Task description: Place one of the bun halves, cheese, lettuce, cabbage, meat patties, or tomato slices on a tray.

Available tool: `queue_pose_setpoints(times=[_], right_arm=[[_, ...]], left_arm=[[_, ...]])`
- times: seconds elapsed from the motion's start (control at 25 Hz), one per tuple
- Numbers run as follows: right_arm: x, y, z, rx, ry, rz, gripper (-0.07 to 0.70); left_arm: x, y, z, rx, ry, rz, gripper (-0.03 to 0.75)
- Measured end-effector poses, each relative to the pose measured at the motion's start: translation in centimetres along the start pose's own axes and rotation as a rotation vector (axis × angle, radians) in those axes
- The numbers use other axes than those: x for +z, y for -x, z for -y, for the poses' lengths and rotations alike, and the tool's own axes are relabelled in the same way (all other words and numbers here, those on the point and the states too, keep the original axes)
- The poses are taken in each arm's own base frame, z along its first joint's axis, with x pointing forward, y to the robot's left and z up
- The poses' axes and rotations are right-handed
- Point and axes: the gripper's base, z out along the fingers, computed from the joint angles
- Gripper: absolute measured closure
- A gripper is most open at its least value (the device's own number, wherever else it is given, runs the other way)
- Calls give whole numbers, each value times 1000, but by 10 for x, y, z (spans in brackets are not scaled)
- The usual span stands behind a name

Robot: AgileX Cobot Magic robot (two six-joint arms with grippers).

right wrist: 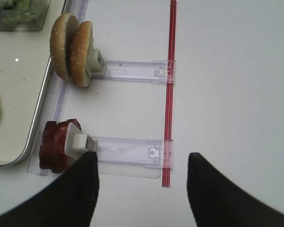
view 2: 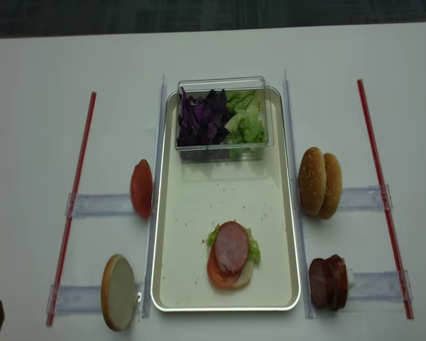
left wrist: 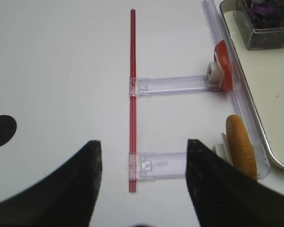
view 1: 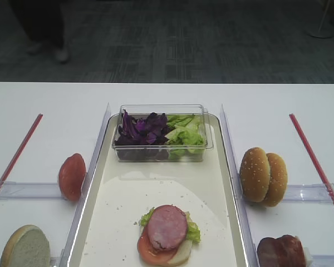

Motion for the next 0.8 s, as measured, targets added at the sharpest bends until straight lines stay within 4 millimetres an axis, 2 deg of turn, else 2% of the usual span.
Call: queue_pose_setpoints(times=[0.8], right_arm=[[0,0,1,-8,-6,2,185]], left_arm=[[0,0,0,0,0,0,349]])
